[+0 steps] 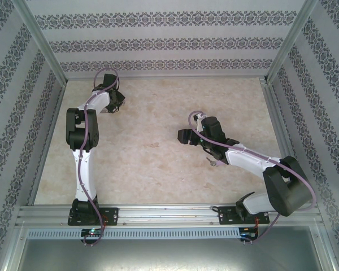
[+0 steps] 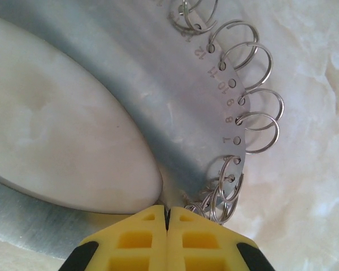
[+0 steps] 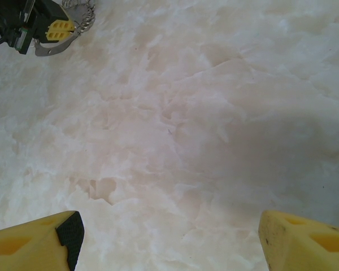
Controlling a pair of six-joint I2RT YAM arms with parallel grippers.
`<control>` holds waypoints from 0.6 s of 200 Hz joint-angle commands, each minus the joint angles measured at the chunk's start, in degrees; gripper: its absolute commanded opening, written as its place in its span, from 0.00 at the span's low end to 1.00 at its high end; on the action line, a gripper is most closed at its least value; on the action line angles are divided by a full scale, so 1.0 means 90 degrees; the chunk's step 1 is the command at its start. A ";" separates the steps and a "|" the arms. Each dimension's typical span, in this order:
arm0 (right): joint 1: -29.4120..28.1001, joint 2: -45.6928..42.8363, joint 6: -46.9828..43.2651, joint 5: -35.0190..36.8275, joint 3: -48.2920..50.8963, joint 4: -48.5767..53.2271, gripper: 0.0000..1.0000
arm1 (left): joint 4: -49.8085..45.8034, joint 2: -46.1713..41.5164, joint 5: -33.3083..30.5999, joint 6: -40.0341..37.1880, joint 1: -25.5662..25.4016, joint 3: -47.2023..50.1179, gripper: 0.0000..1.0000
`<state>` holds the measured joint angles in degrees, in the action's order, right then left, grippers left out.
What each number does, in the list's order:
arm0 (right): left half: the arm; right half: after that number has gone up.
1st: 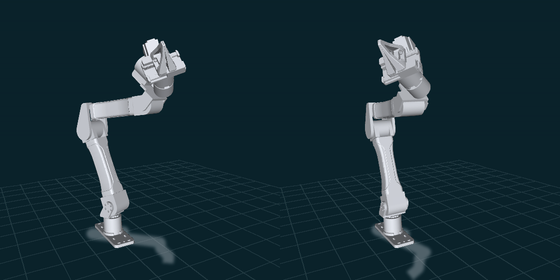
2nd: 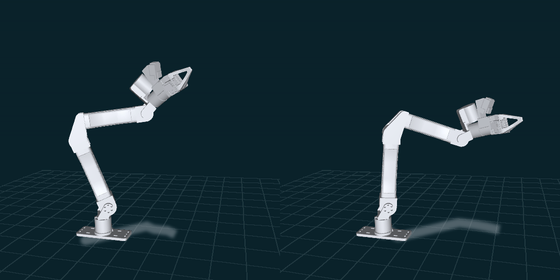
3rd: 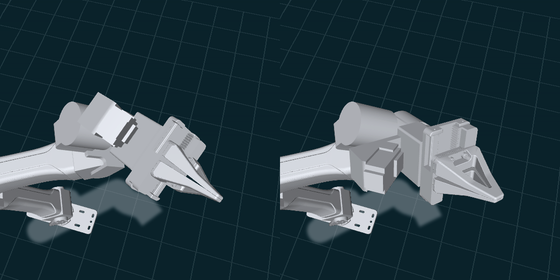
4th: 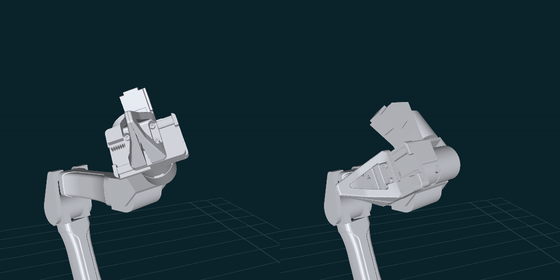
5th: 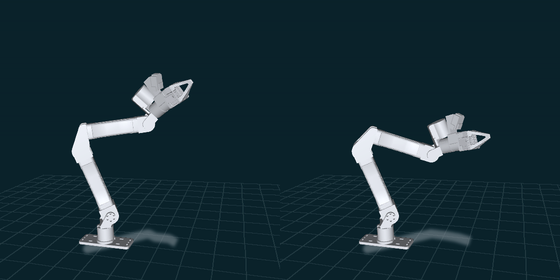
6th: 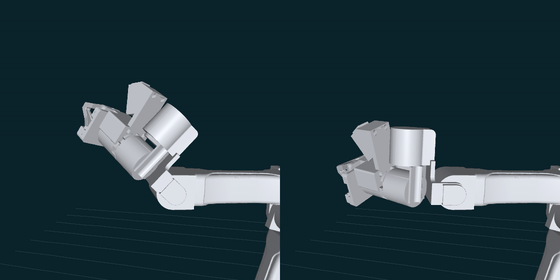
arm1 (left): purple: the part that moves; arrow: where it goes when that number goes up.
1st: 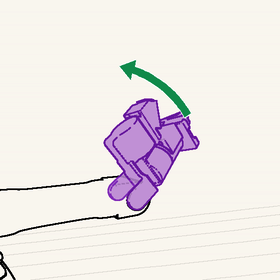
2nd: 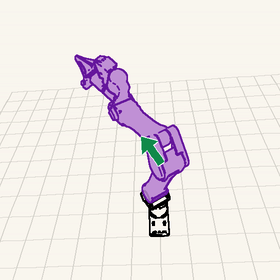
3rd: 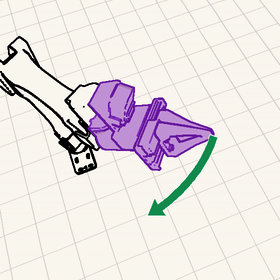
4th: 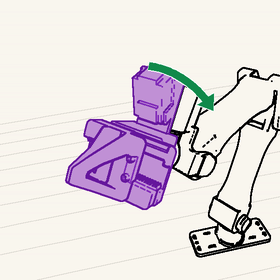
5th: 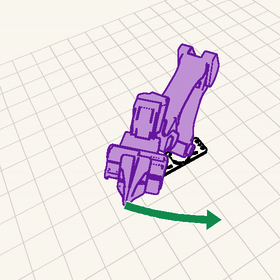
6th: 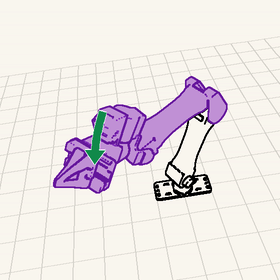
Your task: Put the keys on the keyring
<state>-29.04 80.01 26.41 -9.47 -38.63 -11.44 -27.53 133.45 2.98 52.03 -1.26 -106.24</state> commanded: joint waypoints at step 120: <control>-0.0055 -0.0348 0.0179 -0.0021 0.0754 -0.0352 0.81 | 0.2070 -0.2950 0.0074 0.1489 -0.1859 0.4387 0.00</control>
<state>-29.04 78.96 26.68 -9.52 -34.39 -12.60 -14.87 112.64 5.76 59.18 -13.34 -72.86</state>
